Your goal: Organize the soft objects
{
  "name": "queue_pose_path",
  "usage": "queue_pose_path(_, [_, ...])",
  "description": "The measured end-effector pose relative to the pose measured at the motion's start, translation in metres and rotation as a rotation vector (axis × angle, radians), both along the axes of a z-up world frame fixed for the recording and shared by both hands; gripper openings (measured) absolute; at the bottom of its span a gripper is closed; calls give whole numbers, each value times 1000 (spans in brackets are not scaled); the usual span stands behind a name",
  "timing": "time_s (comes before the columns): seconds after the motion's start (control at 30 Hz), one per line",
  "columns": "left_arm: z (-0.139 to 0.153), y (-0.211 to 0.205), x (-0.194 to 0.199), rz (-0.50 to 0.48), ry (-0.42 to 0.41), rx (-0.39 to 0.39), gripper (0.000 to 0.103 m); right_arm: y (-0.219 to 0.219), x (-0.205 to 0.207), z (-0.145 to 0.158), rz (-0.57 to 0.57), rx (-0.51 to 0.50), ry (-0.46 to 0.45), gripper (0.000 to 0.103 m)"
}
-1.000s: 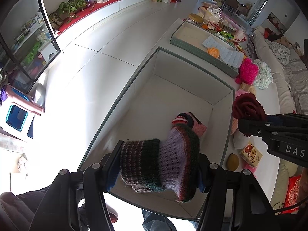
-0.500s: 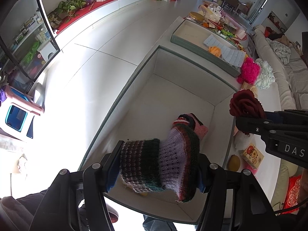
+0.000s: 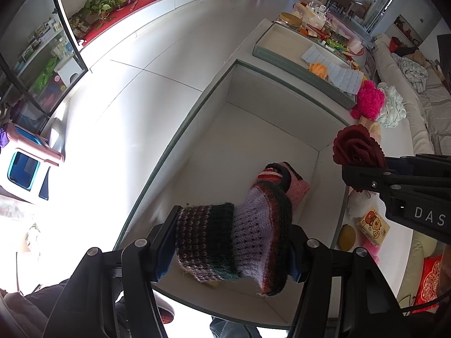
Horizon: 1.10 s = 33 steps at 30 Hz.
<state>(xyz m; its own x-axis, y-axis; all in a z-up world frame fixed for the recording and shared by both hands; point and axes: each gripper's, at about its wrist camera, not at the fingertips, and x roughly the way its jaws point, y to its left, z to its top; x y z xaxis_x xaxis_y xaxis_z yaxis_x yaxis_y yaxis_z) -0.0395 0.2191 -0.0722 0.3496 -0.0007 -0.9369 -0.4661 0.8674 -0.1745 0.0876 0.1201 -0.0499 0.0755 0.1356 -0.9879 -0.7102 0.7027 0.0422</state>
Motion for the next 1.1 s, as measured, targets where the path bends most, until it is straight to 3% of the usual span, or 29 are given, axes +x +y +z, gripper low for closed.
queue_pose_path(0.93, [-12,3,4,-3,24,-8,64,14,8,-17,11,-45,12,37])
queue_pose_path(1.0, [-14,3,5,7,39,2,66,14,9,-18,9,-46,15,44])
queue_pose_path(1.07, [-14,6,4,25,47,-3,75,13,10,-17,-1,-38,27,52])
queue_pose_path(1.1, [-14,7,3,36,50,-5,86,12,11,-18,-5,-31,33,65])
